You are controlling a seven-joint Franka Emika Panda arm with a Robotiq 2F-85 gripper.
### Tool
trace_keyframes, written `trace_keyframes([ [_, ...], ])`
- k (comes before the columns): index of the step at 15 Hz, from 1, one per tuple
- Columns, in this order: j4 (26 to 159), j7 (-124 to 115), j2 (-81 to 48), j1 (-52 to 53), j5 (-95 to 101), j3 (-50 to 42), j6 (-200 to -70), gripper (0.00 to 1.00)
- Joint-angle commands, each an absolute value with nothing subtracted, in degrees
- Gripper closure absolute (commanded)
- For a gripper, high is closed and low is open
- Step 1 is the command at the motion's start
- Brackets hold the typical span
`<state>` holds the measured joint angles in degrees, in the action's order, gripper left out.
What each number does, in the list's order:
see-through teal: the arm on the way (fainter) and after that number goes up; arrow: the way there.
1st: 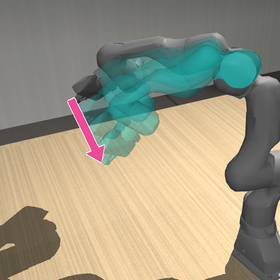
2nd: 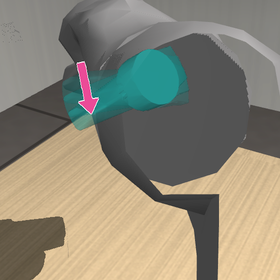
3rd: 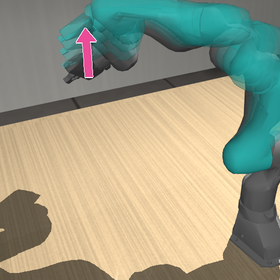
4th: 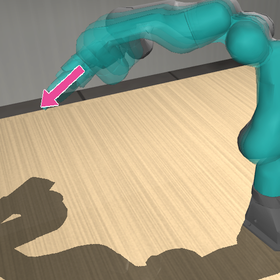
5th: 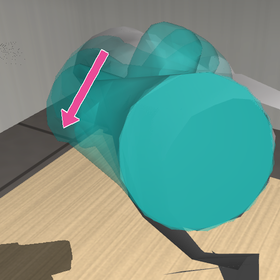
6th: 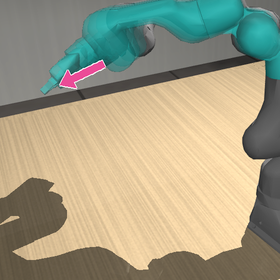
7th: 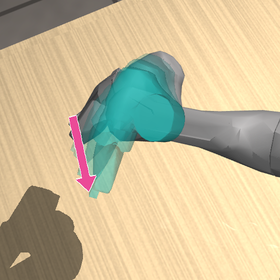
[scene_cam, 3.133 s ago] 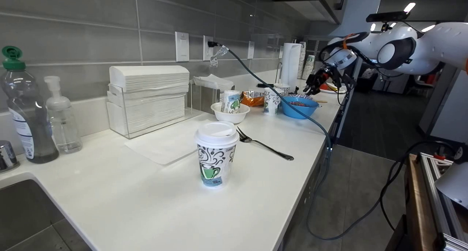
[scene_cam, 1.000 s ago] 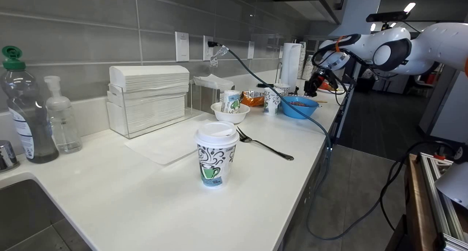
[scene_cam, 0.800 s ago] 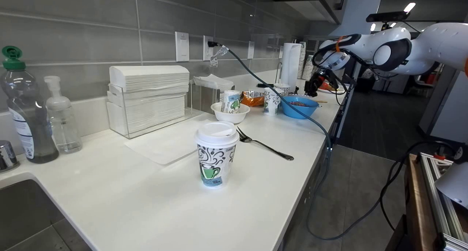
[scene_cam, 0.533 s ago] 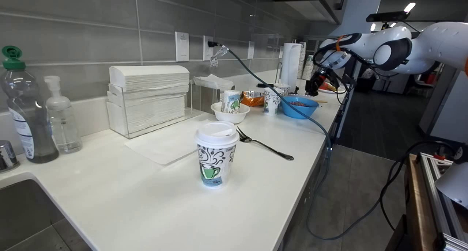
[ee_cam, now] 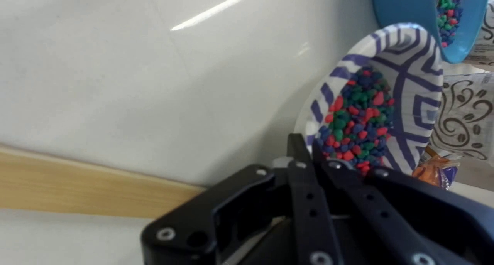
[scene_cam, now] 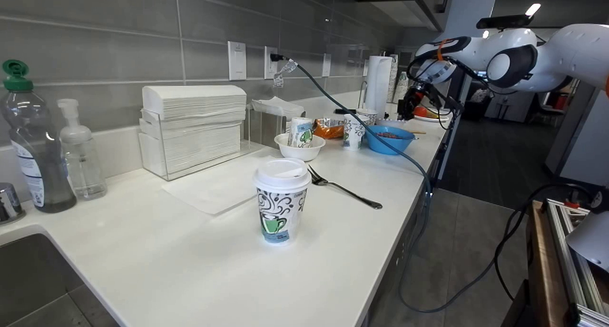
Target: Pour the contents in the white and black bowl on the right into the blue bowl.
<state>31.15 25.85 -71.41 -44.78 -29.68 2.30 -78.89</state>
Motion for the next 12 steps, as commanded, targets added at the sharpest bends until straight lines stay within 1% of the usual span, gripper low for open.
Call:
trace_keyframes([
  [1,31.6,26.1,-70.5,-43.2,-28.3,1.6,-78.3,1.00],
  [7,32.3,26.6,-68.3,-41.7,-26.8,0.6,-78.3,1.00],
  [12,33.3,26.7,-66.5,-42.4,-27.3,0.2,-78.0,1.00],
])
